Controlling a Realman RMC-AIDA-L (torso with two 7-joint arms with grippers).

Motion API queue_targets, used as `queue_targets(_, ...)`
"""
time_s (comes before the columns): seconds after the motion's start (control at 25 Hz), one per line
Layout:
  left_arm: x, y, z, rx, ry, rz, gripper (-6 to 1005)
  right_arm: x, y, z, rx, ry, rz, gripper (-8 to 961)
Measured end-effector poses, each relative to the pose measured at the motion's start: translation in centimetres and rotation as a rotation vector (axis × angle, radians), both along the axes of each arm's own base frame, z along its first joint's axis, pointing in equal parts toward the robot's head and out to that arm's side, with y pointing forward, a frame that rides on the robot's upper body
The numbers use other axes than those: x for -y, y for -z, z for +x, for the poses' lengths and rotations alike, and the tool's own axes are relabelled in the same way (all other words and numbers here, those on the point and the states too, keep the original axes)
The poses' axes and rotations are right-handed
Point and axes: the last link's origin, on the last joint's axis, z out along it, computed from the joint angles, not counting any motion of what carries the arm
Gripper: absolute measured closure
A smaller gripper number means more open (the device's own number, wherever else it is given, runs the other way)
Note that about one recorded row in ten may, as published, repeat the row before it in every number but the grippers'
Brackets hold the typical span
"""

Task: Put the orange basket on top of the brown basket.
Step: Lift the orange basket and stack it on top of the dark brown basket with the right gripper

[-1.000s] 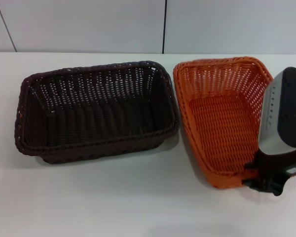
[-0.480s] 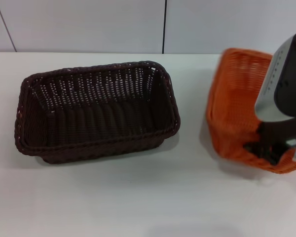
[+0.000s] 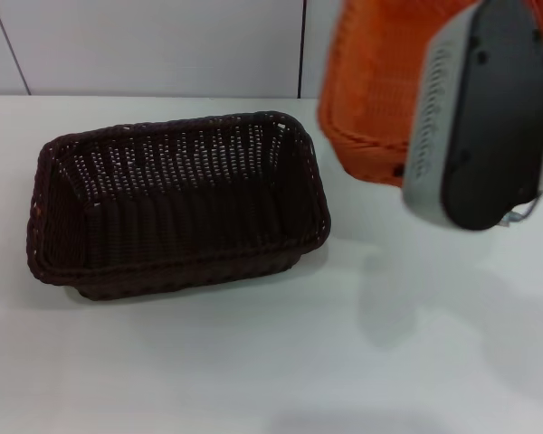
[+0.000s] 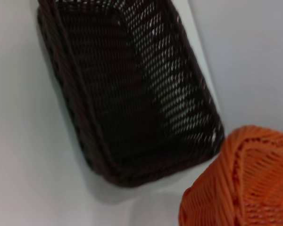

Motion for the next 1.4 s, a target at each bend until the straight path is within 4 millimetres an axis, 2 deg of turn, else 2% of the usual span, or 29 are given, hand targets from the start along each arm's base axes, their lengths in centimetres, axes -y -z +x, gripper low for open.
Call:
queue_targets(0.28, -0.1, 0.5, -0.1, 0.013, -0.011, -0.019, 233, 0.4, 1.9, -1.8, 0.194, -0.357, -0.115, 795)
queue_targets(0.52, -0.2, 0.9, 0.1, 0.034, -0.012, -0.032, 233, 0.9, 2.6, -2.2, 0.33, -0.657, -0.136, 796)
queue_targets(0.64, -0.2, 0.9, 0.1, 0.034, -0.012, -0.032, 233, 1.0, 3.4, -1.5, 0.424, -0.78, -0.162, 796)
queue_targets(0.84, -0.1, 1.2, 0.0, 0.091, -0.006, -0.034, 233, 0.2, 5.0, 0.2, 0.547, -0.844, -0.218, 797)
queue_targets(0.96, 0.0, 1.2, 0.0, 0.102, -0.007, -0.031, 233, -0.4, 5.2, 0.7, 0.565, -0.839, -0.223, 797)
queue_targets(1.4, -0.1, 1.4, 0.3, 0.111, 0.002, -0.031, 233, -1.6, 6.0, 0.9, 0.546, -0.822, -0.209, 775)
